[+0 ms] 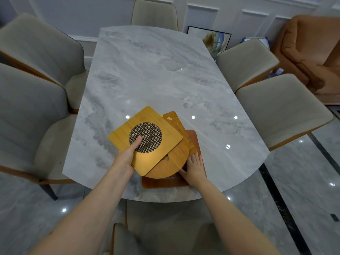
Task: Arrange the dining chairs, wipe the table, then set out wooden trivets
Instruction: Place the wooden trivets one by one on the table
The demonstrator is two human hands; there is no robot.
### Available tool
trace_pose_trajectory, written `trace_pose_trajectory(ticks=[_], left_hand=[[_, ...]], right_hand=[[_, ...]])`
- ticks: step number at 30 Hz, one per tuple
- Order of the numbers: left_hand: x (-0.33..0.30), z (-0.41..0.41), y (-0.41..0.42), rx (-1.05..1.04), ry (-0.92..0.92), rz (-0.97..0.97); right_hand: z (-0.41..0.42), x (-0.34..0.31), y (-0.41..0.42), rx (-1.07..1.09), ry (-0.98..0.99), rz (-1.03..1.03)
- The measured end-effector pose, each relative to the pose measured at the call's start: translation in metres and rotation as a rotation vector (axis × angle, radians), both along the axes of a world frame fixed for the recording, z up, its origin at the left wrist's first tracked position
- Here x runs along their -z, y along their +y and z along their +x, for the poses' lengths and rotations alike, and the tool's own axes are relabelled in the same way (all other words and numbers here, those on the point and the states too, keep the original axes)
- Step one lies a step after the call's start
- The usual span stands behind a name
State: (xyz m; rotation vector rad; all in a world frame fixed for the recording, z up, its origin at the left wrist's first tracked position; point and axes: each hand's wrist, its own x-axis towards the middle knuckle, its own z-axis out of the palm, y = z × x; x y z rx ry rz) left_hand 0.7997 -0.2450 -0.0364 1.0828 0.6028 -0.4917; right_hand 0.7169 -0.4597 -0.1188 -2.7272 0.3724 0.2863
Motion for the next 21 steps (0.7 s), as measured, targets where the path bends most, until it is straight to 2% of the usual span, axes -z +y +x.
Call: trace_pose_trajectory(ticks=[13, 18, 21], left_hand=[[0.007, -0.008, 0.006, 0.025, 0.029, 0.015], [0.007, -0.005, 0.010, 0.014, 0.031, 0.009], [0.005, -0.006, 0.014, 0.018, 0.023, 0.001]], right_hand=[[0.002, 0.006, -0.001, -0.030, 0.072, -0.099], [0.002, 0.009, -0.001, -0.004, 0.053, -0.075], [0.006, 0.004, -0.003, 0.016, 0.032, 0.037]])
